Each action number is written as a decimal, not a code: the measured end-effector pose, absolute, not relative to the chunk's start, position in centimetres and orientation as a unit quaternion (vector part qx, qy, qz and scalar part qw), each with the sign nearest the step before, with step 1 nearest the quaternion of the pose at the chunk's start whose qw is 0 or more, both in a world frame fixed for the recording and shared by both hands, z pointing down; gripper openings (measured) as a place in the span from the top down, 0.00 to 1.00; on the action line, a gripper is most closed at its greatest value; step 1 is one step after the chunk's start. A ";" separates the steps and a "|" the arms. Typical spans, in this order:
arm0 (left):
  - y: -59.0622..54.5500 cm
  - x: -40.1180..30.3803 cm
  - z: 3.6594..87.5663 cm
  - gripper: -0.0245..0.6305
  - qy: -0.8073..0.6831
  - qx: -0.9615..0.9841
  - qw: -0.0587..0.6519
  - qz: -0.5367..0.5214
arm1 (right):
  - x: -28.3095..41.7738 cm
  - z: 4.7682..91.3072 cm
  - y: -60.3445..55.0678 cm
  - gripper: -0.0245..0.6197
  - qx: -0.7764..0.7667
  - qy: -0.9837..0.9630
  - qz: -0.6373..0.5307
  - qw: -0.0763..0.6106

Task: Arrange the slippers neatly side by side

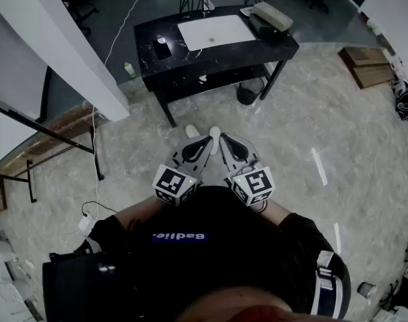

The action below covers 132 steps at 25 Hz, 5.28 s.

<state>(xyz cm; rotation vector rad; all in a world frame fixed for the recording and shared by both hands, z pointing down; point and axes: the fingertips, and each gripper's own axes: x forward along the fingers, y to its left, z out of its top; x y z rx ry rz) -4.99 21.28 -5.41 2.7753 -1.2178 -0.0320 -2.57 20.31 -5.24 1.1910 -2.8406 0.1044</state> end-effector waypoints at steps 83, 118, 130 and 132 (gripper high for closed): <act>-5.1 -9.9 15.8 0.97 -0.401 0.890 0.168 0.137 | 0.5 8.2 -2.0 0.96 0.497 -0.849 0.174 0.054; -9.5 -12.6 58.0 0.94 -0.369 0.811 0.244 0.384 | 0.4 38.2 -8.0 0.96 0.497 -0.818 0.236 0.168; -10.1 -12.7 69.5 0.94 -0.365 0.804 0.190 0.429 | 2.6 54.6 -7.7 0.96 0.482 -0.810 0.260 0.209; -10.1 -12.6 71.7 0.94 -0.363 0.806 0.180 0.432 | 2.4 57.0 -7.8 0.96 0.479 -0.812 0.262 0.208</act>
